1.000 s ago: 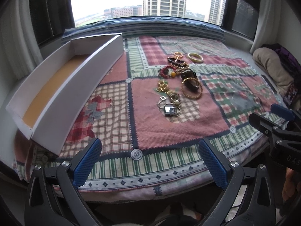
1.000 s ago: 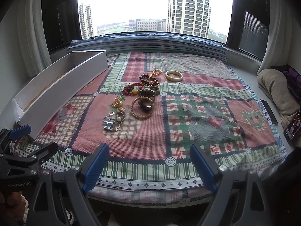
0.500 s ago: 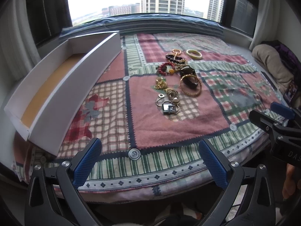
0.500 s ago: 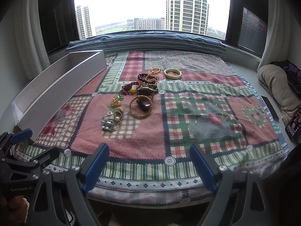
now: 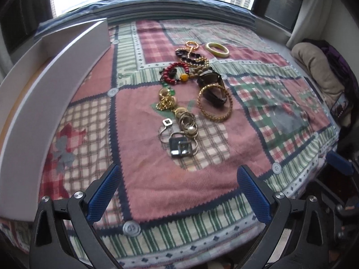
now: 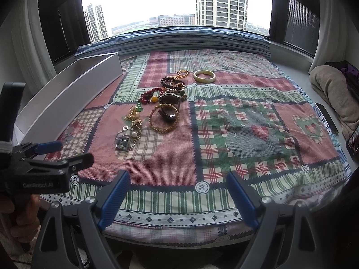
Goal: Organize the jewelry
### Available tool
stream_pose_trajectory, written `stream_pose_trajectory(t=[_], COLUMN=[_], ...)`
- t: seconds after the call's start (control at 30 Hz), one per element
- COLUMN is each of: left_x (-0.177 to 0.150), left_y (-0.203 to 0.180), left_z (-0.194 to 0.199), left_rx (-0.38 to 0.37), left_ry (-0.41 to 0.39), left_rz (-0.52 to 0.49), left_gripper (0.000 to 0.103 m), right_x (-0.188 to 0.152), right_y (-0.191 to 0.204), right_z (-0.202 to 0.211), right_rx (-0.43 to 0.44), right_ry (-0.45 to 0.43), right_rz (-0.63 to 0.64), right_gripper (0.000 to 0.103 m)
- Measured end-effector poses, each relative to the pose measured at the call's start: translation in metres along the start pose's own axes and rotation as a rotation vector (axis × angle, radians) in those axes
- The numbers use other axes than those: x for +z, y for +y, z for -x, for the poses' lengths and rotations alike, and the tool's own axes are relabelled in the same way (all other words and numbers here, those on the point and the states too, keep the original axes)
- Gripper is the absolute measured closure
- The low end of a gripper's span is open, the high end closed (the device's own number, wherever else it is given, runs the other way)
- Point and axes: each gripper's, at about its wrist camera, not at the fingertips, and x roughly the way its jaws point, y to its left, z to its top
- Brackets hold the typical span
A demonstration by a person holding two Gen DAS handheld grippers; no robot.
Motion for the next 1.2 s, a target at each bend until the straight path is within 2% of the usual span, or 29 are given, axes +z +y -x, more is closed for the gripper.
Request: stream_pose_trajectory(t=[0.1, 0.27, 0.3, 0.33, 0.37, 0.4, 0.43, 0.57, 0.7, 0.8, 0.93, 1.13, 1.2], left_x=[0.022, 0.036, 0.036, 0.036, 0.035, 0.034, 0.033, 0.026, 0.016, 0.010, 0.006, -0.005, -0.009], left_y=[-0.005, -0.012, -0.012, -0.014, -0.015, -0.014, -0.012, 0.011, 0.034, 0.049, 0.069, 0.086, 0.095], left_z=[-0.038, -0.090, -0.094, -0.093, -0.091, -0.087, -0.084, -0.067, -0.034, -0.007, 0.017, 0.038, 0.045], left_rx=[0.011, 0.091, 0.100, 0.115, 0.108, 0.094, 0.082, -0.016, -0.074, -0.085, -0.090, -0.084, -0.092], left_ry=[0.038, 0.117, 0.123, 0.099, 0.091, 0.086, 0.091, 0.105, 0.076, 0.037, -0.017, -0.064, -0.074], left_rz=[0.000, -0.017, -0.019, -0.028, -0.034, -0.034, -0.026, 0.068, 0.139, 0.174, 0.216, 0.251, 0.265], left_gripper=[0.002, 0.025, 0.025, 0.030, 0.048, 0.062, 0.085, 0.088, 0.088, 0.088, 0.088, 0.088, 0.088], right_x=[0.000, 0.001, 0.002, 0.002, 0.002, 0.002, 0.002, 0.003, 0.004, 0.007, 0.023, 0.054, 0.063], right_y=[-0.009, -0.027, -0.031, -0.034, -0.037, -0.040, -0.042, -0.047, -0.047, -0.046, -0.047, -0.023, -0.007], right_z=[-0.006, -0.017, -0.020, -0.022, -0.025, -0.028, -0.030, -0.035, -0.038, -0.040, -0.048, -0.090, -0.096], right_rx=[-0.001, -0.006, -0.007, -0.008, -0.009, -0.008, -0.009, -0.003, 0.002, 0.013, 0.082, 0.099, 0.150], right_ry=[0.012, 0.030, 0.033, 0.037, 0.042, 0.047, 0.051, 0.056, 0.056, 0.056, 0.044, 0.092, 0.098], right_rz=[-0.019, -0.055, -0.061, -0.068, -0.074, -0.079, -0.084, -0.096, -0.096, -0.093, -0.093, 0.040, 0.064], right_gripper=[0.014, 0.014, 0.014, 0.014, 0.014, 0.014, 0.014, 0.014, 0.014, 0.014, 0.014, 0.014, 0.015])
